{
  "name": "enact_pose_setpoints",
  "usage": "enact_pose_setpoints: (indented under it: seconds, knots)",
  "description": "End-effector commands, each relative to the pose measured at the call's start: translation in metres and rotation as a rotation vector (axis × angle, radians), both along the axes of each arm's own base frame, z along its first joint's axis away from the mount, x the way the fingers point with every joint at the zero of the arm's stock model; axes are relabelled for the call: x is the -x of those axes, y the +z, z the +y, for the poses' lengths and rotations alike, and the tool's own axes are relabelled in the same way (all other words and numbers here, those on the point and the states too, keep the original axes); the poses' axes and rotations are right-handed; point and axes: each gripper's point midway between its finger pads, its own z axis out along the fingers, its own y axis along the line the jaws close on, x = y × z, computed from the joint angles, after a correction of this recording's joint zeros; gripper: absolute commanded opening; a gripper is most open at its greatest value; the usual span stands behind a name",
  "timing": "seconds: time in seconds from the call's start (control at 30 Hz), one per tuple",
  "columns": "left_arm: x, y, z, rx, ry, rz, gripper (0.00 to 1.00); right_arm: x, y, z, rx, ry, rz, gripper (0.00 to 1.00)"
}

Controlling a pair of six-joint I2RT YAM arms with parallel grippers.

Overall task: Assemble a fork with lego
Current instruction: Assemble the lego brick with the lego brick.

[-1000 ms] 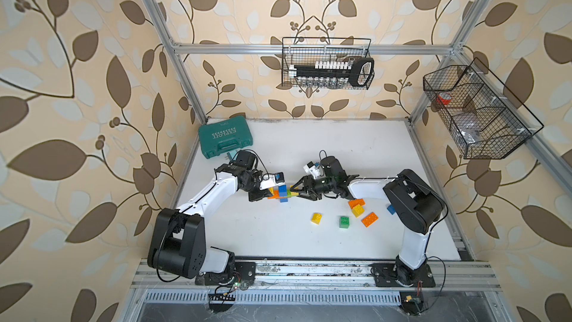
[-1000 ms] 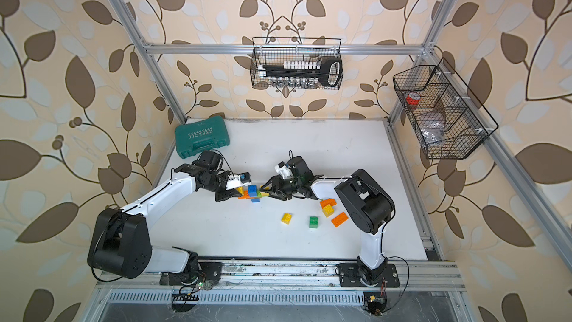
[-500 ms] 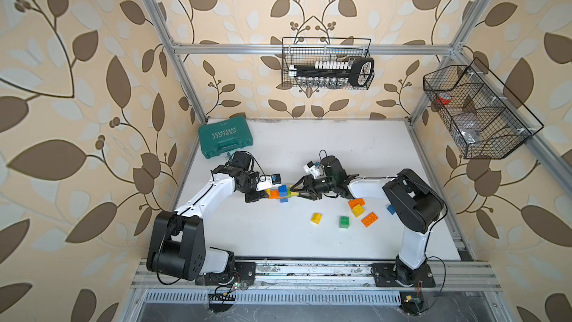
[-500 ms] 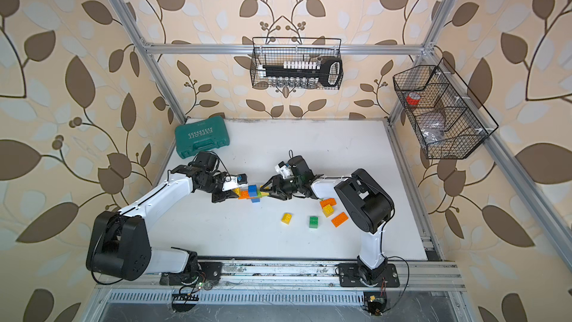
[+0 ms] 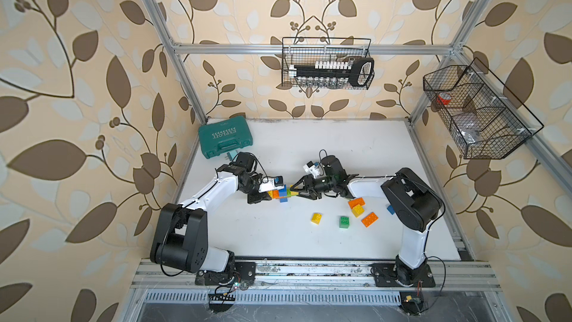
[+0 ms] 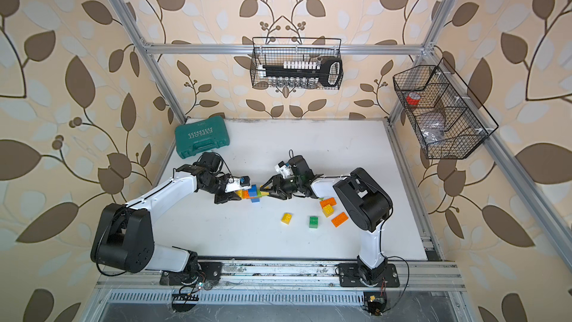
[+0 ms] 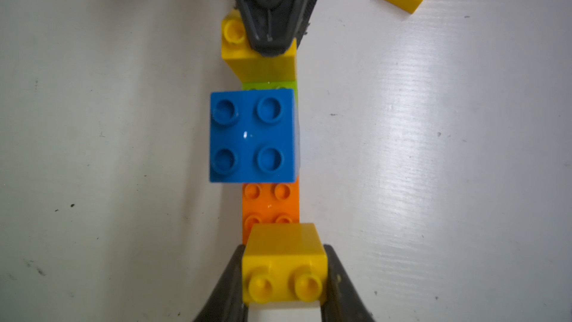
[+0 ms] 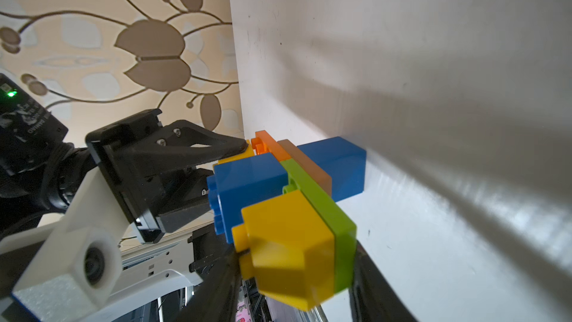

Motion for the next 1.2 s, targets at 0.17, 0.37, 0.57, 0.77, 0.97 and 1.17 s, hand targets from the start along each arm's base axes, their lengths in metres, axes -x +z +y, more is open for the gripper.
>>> enact_pose_setpoints:
  seconds: [0.17, 0.37, 0.57, 0.77, 0.97, 1.17]
  knots:
    - [-0.010, 0.001, -0.009, 0.028, -0.005, 0.033, 0.00, -0.004, -0.013, 0.000, 0.024, -0.005, 0.023, 0.51]
    - [-0.007, -0.003, -0.006, 0.013, -0.007, 0.044, 0.00, -0.004, -0.016, -0.003, 0.027, -0.010, 0.029, 0.50]
    - [-0.005, -0.012, 0.001, -0.035, -0.004, 0.040, 0.00, -0.004, -0.018, -0.005, 0.026, -0.010, 0.033, 0.50]
    - [-0.013, -0.014, 0.006, -0.079, 0.028, 0.039, 0.00, -0.003, -0.020, -0.005, 0.025, -0.011, 0.038, 0.50]
    - [-0.012, -0.018, 0.007, -0.119, 0.007, 0.050, 0.00, -0.003, -0.020, -0.005, 0.022, -0.010, 0.039, 0.50]
    - [-0.006, -0.022, 0.004, -0.131, -0.025, 0.053, 0.00, -0.003, -0.020, -0.005, 0.019, -0.011, 0.039, 0.50]
